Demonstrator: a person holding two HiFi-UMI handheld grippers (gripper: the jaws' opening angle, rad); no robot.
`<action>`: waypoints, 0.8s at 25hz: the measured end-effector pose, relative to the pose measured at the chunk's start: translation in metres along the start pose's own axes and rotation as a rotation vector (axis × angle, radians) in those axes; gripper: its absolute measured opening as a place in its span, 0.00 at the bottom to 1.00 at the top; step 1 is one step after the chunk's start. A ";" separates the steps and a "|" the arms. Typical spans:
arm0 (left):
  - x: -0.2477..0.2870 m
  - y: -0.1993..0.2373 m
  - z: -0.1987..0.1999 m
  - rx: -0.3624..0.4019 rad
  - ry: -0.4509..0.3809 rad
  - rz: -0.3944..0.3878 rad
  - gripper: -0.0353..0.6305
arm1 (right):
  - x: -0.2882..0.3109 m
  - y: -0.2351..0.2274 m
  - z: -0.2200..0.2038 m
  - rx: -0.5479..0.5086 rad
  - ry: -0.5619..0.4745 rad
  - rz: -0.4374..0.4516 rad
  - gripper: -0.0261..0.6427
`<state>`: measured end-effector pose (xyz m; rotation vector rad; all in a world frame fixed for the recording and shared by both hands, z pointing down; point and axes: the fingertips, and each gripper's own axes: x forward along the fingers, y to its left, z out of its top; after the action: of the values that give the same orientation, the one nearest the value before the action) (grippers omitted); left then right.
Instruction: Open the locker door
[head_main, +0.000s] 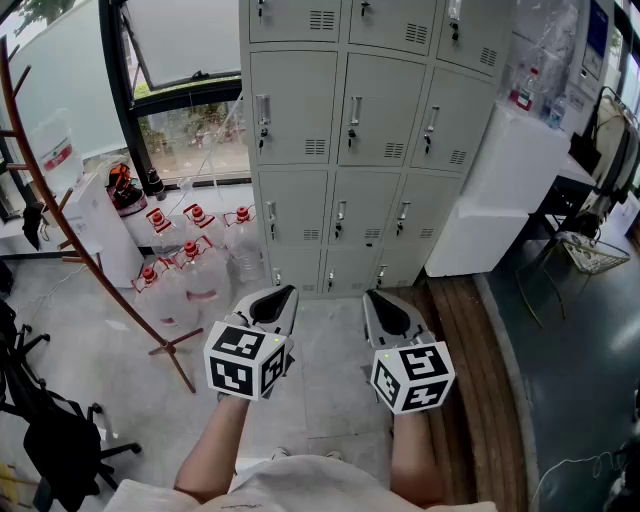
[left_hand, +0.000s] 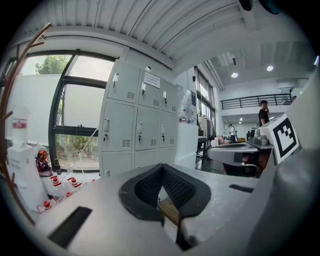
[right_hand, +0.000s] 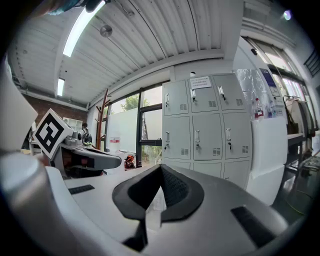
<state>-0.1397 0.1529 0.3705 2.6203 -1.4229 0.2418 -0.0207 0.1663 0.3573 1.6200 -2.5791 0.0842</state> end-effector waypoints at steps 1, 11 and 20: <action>0.002 -0.002 0.000 0.000 0.001 -0.004 0.06 | 0.000 -0.002 0.000 0.013 -0.005 0.000 0.04; 0.019 -0.023 0.003 0.004 -0.001 0.008 0.06 | 0.001 -0.020 -0.008 0.028 -0.002 0.049 0.04; 0.051 -0.053 0.008 -0.053 -0.028 0.003 0.06 | -0.007 -0.054 -0.017 0.018 0.007 0.093 0.04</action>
<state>-0.0669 0.1378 0.3702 2.5891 -1.4226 0.1660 0.0321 0.1502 0.3733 1.5018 -2.6555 0.1193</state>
